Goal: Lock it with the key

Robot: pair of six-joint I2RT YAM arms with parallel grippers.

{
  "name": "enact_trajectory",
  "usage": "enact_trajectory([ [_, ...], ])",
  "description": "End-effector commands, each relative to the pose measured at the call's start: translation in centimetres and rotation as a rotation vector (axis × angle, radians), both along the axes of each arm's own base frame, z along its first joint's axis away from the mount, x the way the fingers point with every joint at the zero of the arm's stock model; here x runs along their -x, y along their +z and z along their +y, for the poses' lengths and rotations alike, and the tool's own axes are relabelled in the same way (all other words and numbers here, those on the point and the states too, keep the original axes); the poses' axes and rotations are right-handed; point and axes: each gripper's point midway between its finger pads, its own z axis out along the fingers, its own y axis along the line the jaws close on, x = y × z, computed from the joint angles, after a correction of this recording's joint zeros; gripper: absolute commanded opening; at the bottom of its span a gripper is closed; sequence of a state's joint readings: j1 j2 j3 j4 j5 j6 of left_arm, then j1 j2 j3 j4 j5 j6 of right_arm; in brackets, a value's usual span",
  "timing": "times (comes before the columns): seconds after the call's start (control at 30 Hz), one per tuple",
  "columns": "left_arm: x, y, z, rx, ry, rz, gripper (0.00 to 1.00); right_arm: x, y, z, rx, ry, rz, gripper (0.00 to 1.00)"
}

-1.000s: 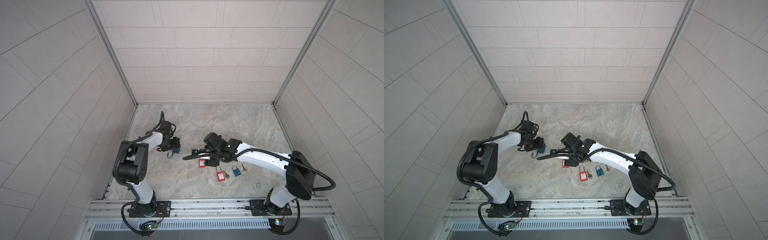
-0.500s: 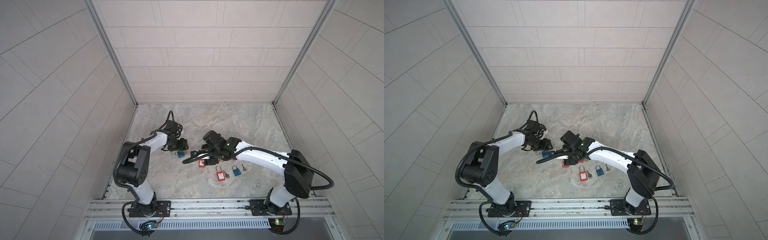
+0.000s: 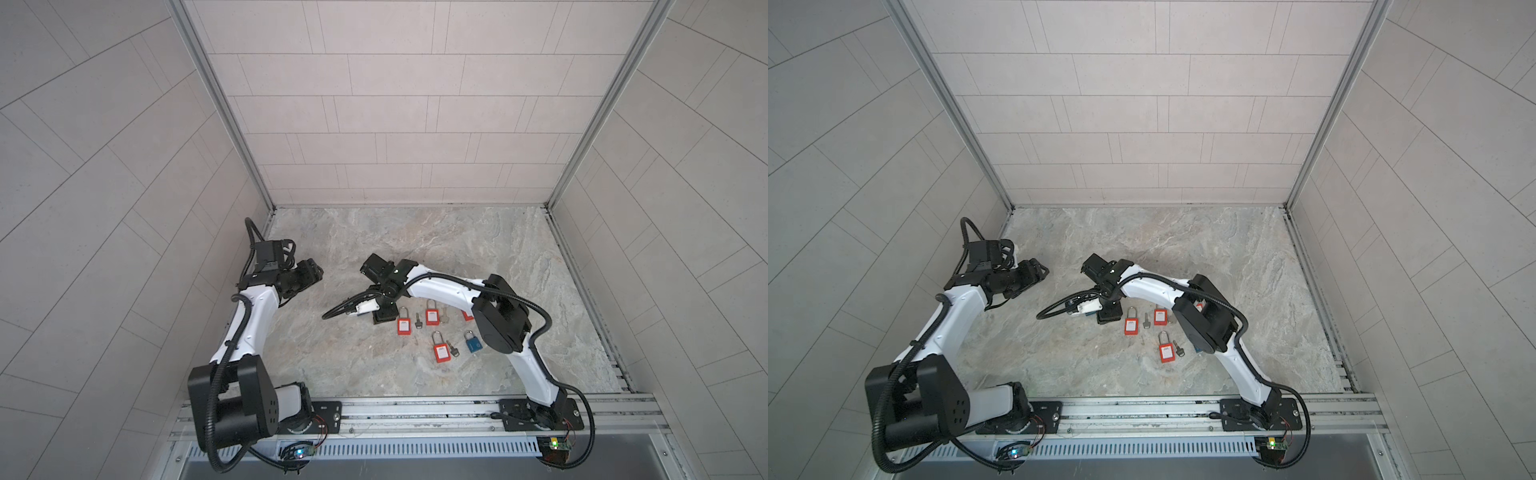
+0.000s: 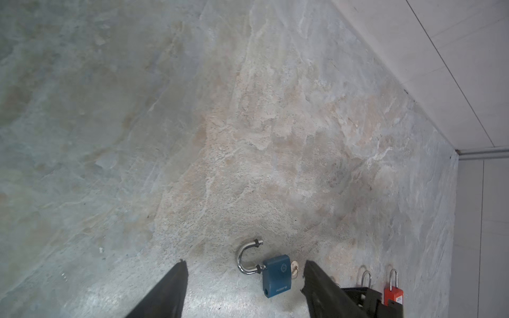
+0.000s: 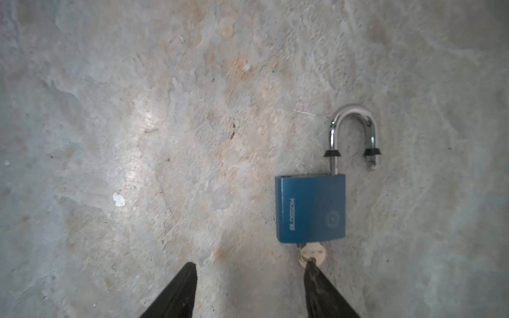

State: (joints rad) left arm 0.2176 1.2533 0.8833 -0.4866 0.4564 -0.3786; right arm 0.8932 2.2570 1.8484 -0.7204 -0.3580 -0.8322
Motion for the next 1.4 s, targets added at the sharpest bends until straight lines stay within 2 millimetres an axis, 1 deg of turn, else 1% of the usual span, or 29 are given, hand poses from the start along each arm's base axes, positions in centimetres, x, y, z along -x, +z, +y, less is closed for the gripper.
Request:
enact_trajectory([
  [0.0, 1.3, 0.1, 0.0, 0.048, 0.043, 0.007, 0.73, -0.5, 0.2, 0.6, 0.023, 0.011, 0.001, 0.66],
  [0.17, 2.1, 0.5, 0.4, 0.036, 0.064, -0.013, 0.73, -1.8, -0.6, 2.1, 0.033, 0.002, -0.021, 0.70],
  [0.3, 2.6, 0.8, 0.2, 0.029, 0.056, -0.027, 0.73, -2.2, -0.8, 2.4, 0.036, 0.011, -0.035, 0.70],
  [0.43, 3.0, 0.6, 0.2, 0.023, 0.051, -0.021, 0.73, -1.4, -1.7, 1.9, 0.077, 0.072, -0.003, 0.70],
  [0.57, 3.2, 0.3, 0.1, 0.027, 0.044, -0.009, 0.73, 0.4, -2.8, 1.3, 0.097, 0.151, 0.074, 0.68],
  [0.6, 3.3, 0.2, 0.0, 0.027, 0.041, -0.006, 0.73, 0.6, -3.1, 1.2, 0.101, 0.152, 0.084, 0.67],
  [0.67, 3.4, 0.2, 0.0, 0.022, 0.036, -0.002, 0.73, 0.7, -3.7, 1.2, 0.111, 0.140, 0.097, 0.66],
  [0.8, 3.9, 0.1, -0.1, 0.017, 0.027, 0.009, 0.73, -0.1, -4.0, 1.8, 0.113, 0.103, 0.077, 0.62],
  [0.93, 4.2, 0.0, -0.1, 0.012, 0.027, 0.014, 0.73, -1.2, -3.9, 2.6, 0.109, 0.016, 0.047, 0.65],
  [1.03, 4.3, 0.1, -0.1, 0.016, 0.033, 0.014, 0.73, -1.0, -4.1, 3.1, 0.108, -0.021, 0.071, 0.68],
  [1.13, 4.4, 0.1, -0.1, 0.018, 0.036, 0.014, 0.73, -1.0, -5.1, 2.9, 0.137, -0.065, 0.085, 0.66],
  [1.2, 4.4, 0.1, -0.1, 0.018, 0.036, 0.015, 0.73, -1.1, -5.6, 2.6, 0.154, -0.091, 0.097, 0.60],
  [1.27, 4.5, 0.0, -0.1, 0.016, 0.035, 0.018, 0.73, -1.0, -5.9, 2.3, 0.174, -0.104, 0.101, 0.55],
  [1.37, 4.5, 0.0, -0.2, 0.018, 0.033, 0.019, 0.73, -1.2, -5.8, 1.7, 0.198, -0.134, 0.100, 0.56],
])
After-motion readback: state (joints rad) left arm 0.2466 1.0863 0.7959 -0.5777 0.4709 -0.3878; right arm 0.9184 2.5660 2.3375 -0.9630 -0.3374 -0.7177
